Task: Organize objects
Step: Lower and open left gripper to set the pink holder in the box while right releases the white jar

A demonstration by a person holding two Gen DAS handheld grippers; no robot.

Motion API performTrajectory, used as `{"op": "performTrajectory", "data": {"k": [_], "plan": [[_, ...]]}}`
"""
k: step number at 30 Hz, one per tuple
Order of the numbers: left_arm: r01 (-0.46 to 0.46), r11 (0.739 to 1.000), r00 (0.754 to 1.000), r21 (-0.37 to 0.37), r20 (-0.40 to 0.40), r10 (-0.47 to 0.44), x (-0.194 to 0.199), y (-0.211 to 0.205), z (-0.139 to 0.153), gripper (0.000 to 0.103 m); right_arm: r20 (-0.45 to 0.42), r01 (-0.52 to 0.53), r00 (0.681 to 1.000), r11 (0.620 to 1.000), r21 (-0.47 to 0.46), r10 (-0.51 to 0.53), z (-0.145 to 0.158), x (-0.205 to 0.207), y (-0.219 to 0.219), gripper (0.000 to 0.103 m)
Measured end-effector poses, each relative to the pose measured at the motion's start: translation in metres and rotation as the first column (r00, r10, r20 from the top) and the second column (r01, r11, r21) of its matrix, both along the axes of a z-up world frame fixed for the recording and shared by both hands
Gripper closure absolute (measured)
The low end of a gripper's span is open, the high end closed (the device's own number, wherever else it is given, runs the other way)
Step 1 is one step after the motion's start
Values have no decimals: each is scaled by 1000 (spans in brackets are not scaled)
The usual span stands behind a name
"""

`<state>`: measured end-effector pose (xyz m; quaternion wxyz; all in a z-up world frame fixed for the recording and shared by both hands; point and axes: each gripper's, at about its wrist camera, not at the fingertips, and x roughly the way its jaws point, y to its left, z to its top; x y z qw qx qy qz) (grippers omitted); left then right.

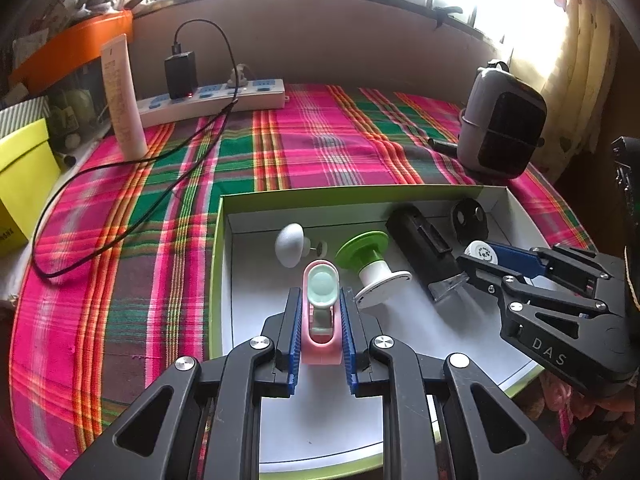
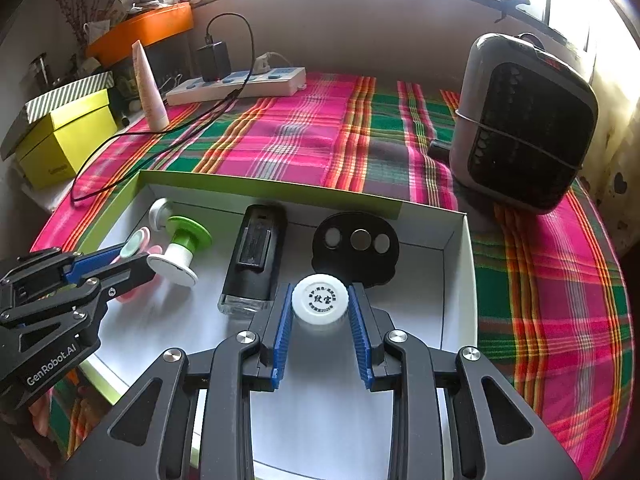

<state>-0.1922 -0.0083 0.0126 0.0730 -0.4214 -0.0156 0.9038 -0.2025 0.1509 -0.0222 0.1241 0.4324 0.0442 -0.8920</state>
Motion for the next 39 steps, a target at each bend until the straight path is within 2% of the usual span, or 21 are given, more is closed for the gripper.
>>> {"op": "performTrajectory", "data": {"k": [18, 24, 34, 36, 38, 39], "plan": [[0, 1000, 1000, -7, -2, 0, 0, 0, -1, 86, -9, 4, 1000, 1000, 11, -4, 0, 1, -1, 74], [6, 1000, 1000, -7, -2, -6, 0, 1, -1, 83, -11, 8, 1000, 1000, 22, -8, 0, 1, -2, 74], [0, 1000, 1000, 4, -3, 0, 4, 0, 1, 71, -18, 29, 999, 999, 24, -28, 1, 3, -1, 73], [-3, 1000, 1000, 6, -5, 3, 4, -1, 1, 70, -23, 31, 999, 999, 18, -30, 3, 5, 0, 69], [-7, 1000, 1000, 8, -5, 7, 5, -1, 2, 69, -28, 29, 999, 999, 20, -29, 4, 6, -2, 60], [-6, 1000, 1000, 9, -5, 6, 5, -1, 2, 69, -30, 30, 999, 999, 21, -29, 4, 6, -2, 60]]}}
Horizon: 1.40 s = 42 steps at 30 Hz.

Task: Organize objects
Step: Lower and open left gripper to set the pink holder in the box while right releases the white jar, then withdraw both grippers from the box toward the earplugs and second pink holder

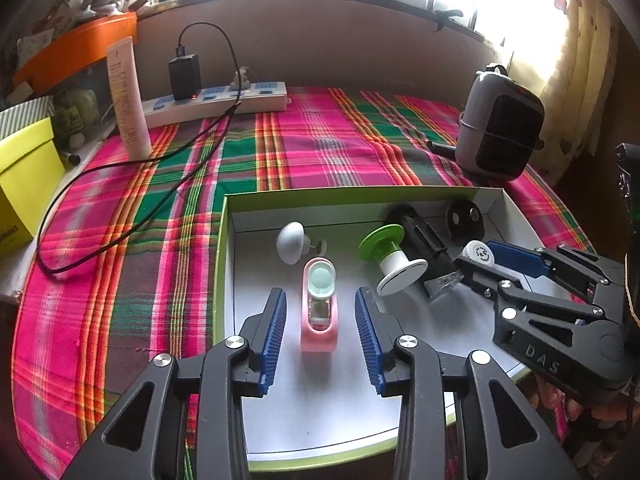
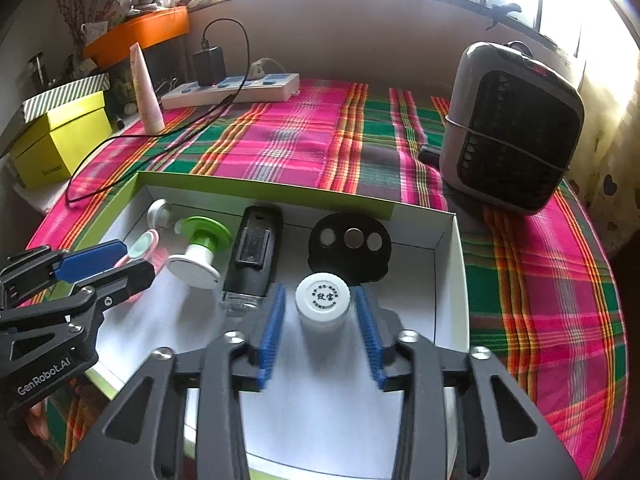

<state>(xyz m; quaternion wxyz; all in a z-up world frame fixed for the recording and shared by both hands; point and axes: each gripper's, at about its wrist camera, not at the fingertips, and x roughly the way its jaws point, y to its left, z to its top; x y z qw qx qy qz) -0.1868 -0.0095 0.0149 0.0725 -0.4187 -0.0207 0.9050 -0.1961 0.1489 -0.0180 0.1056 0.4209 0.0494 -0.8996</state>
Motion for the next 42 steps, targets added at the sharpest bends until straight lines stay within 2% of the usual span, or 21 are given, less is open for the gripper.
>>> {"op": "performTrajectory", "data": {"k": [4, 21, 42], "plan": [[-4, 1000, 1000, -27, -23, 3, 4, 2, 4, 68, 3, 6, 1000, 1000, -2, -6, 0, 1, 0, 60], [-3, 1000, 999, 3, -48, 3, 25, 2, 14, 67, -34, 27, 999, 999, -21, -28, 10, 22, 1, 60], [-14, 1000, 996, 1, -87, 14, 59, -3, 26, 67, -90, 32, 995, 999, -36, -35, 26, 56, -4, 60]]}}
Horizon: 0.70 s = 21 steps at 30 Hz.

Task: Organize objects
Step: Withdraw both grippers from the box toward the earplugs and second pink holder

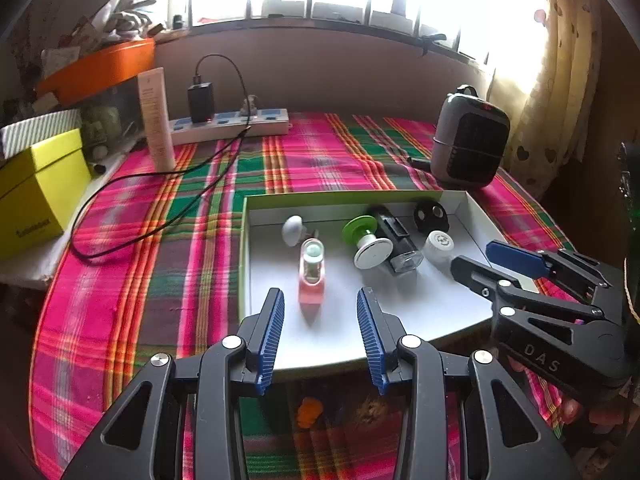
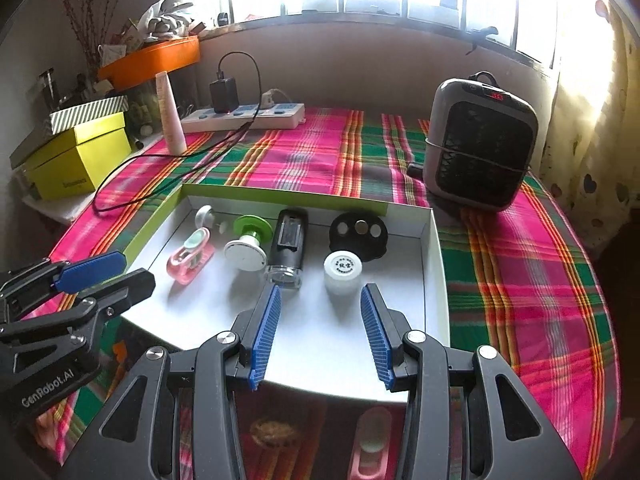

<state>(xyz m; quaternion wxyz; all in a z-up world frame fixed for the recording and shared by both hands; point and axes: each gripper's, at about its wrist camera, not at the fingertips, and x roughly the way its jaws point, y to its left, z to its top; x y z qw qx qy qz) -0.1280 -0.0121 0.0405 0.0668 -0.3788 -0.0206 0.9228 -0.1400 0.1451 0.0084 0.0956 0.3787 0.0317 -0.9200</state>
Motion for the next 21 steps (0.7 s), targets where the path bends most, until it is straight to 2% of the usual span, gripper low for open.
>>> {"op": "performTrajectory", "data": {"k": [14, 21], "plan": [[-37, 999, 999, 36, -8, 37, 23, -31, 1, 67, -40, 1, 999, 1000, -23, -2, 10, 30, 5, 60], [-39, 996, 999, 82, -2, 39, 39, -40, -1, 66, -37, -5, 999, 1000, -22, 4, 7, 45, 7, 60]]}}
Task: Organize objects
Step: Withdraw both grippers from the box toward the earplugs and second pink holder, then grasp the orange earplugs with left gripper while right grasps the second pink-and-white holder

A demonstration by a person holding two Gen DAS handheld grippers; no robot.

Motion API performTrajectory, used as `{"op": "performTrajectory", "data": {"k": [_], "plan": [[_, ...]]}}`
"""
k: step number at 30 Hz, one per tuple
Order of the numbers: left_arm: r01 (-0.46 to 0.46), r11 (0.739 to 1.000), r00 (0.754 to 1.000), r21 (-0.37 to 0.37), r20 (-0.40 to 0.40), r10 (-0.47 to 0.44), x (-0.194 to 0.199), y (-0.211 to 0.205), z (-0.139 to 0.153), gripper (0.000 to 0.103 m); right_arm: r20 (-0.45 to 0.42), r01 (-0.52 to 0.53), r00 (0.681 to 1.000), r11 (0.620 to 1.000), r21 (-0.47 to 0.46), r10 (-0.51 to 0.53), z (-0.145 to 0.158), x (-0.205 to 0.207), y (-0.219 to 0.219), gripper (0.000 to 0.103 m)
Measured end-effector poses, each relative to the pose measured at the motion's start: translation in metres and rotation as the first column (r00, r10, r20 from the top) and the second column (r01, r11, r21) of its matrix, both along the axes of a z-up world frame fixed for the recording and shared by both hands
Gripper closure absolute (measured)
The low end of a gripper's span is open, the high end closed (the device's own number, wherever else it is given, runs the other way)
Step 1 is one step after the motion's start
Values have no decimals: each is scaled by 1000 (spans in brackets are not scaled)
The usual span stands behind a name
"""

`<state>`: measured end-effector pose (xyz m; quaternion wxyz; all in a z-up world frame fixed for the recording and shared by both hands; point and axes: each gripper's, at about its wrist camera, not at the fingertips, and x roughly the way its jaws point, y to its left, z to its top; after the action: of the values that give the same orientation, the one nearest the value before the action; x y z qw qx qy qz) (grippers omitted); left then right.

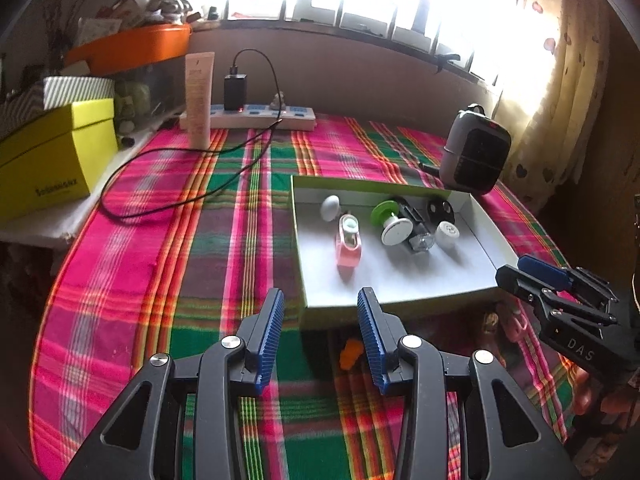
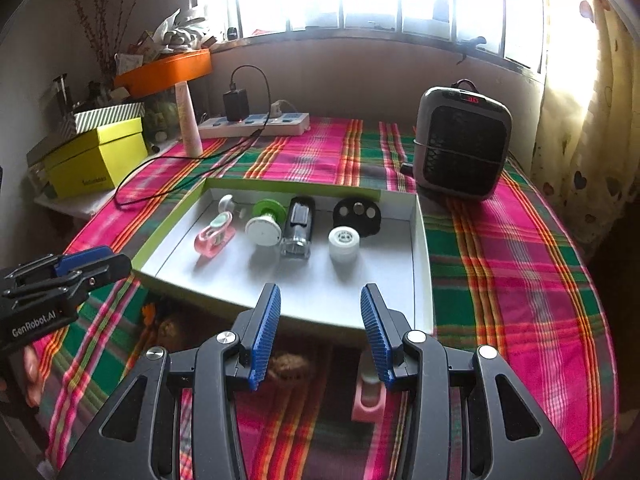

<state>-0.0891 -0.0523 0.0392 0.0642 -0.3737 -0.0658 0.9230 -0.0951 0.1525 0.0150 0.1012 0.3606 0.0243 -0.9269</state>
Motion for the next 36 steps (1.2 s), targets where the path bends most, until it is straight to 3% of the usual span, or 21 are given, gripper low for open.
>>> {"op": "performTrajectory", "data": {"k": [20, 36], "plan": [[37, 999, 998, 16, 47, -38, 26, -1, -19, 65, 13, -5, 1000, 1000, -18, 5, -8, 27, 12, 60], [52, 998, 995, -23, 90, -50, 10, 10, -34, 65, 76, 64, 995, 998, 5, -65, -26, 22, 29, 60]]}}
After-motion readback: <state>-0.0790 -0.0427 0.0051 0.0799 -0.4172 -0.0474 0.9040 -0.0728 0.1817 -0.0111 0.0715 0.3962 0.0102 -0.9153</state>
